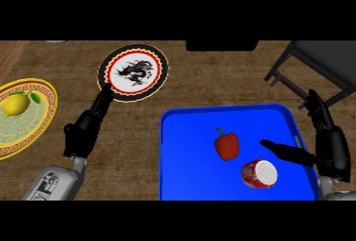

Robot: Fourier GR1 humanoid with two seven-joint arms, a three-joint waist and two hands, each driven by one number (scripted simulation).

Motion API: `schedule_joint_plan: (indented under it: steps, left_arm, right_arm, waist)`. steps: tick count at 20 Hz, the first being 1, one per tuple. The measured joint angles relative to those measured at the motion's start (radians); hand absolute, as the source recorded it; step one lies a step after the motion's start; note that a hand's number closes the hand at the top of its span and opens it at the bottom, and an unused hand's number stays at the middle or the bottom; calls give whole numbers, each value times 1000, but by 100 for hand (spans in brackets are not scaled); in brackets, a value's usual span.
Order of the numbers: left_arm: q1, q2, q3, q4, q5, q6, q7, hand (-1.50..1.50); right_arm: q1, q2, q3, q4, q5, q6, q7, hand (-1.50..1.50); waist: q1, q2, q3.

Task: Pick the bell pepper from the tray and place it in the tiered shelf

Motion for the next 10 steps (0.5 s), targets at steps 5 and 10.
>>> schedule_joint_plan:
  steps: [5, 10]
  left_arm:
    - [3, -4, 1, -16, -14, -2, 17, 0]
    - [0, -14, 2, -13, -22, -5, 18, 0]
  right_arm:
    - [-51, -106, 74, -154, 100, 54, 295, -150]
    - [-117, -209, 159, -270, 174, 176, 582, -150]
  waist:
    - [3, -1, -1]
    - [6, -2, -2]
